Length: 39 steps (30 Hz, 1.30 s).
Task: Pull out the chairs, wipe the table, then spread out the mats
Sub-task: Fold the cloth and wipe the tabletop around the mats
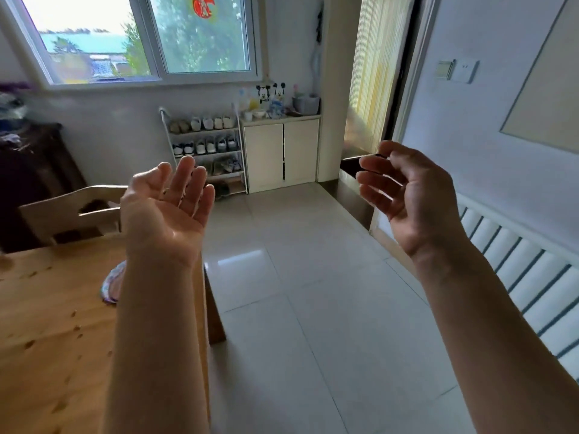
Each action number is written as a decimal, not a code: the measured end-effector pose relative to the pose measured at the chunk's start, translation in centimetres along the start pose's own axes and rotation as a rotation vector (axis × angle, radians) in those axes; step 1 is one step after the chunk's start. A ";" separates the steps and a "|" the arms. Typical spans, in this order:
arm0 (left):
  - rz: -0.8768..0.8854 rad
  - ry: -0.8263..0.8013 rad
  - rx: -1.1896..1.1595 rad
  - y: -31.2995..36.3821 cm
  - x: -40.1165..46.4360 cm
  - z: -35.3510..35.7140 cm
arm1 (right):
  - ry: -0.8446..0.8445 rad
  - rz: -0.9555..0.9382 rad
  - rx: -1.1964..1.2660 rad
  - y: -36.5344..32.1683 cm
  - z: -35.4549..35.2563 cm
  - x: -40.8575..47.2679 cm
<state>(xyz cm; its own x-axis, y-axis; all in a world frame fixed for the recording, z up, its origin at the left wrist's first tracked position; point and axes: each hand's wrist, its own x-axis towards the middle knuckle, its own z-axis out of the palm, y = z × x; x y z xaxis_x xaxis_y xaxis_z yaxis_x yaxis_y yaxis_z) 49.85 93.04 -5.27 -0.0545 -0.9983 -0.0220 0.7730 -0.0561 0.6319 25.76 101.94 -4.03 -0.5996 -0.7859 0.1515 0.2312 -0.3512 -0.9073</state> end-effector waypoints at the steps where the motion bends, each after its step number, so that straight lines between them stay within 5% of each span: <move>1: 0.000 -0.005 0.000 -1.0 2.2 1.4 | -0.012 -0.009 0.009 0.0 0.2 2.8; 10: 0.022 -0.047 0.023 -7.2 17.6 9.6 | -0.142 0.003 0.082 2.8 2.6 22.2; 22: 0.173 0.134 -0.074 -15.7 39.0 16.2 | -0.394 0.105 0.048 9.0 5.2 50.2; 39: 0.507 0.443 0.014 -10.5 64.2 10.6 | -0.720 0.345 0.148 25.3 28.1 74.5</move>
<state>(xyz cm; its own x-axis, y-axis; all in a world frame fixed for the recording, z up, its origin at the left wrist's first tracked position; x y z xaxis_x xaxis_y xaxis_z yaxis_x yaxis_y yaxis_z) 31.53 29.70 -5.08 0.5800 -0.8139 -0.0338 0.6259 0.4186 0.6580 8.47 20.18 -4.72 0.1525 -0.9792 0.1335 0.4422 -0.0532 -0.8954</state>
